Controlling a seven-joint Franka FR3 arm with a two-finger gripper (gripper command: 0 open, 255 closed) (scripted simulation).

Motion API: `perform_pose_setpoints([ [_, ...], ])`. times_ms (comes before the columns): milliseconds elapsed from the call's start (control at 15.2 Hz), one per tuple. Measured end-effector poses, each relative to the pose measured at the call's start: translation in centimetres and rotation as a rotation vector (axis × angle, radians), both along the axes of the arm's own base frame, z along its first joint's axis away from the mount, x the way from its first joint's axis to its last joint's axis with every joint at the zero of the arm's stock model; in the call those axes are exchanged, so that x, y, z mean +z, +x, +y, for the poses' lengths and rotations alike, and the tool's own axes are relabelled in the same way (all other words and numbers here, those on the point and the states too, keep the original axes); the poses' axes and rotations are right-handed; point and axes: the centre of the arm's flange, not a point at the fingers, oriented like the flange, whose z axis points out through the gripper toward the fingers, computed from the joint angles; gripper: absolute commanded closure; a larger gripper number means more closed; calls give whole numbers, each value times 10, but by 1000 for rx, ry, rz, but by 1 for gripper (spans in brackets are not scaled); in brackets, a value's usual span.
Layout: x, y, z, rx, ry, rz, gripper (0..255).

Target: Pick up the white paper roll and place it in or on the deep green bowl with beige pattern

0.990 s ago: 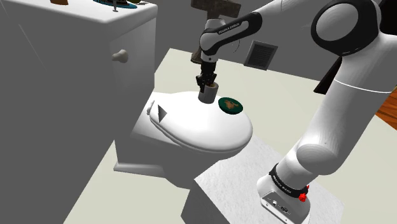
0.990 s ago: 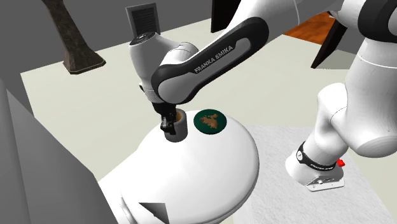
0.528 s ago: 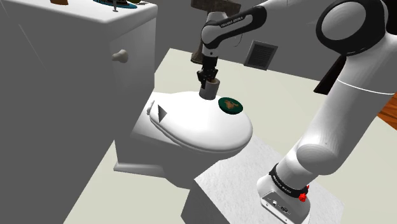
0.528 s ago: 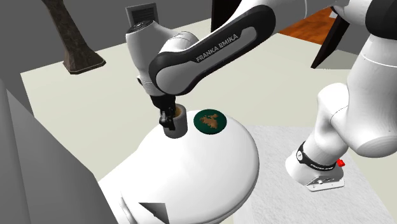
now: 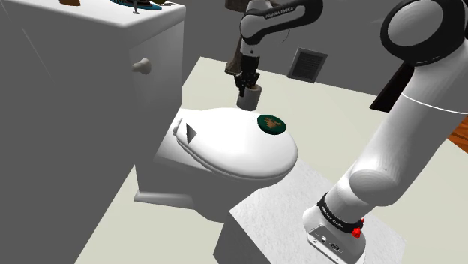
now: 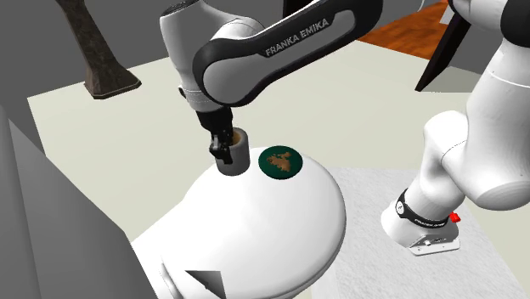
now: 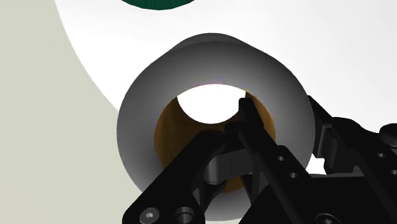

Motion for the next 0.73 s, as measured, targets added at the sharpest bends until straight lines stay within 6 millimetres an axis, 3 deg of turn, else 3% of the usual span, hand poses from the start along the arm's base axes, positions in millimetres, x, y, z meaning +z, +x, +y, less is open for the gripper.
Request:
perform_pose_setpoints([
  [726,52,-4,-1,0,0,0,255],
])
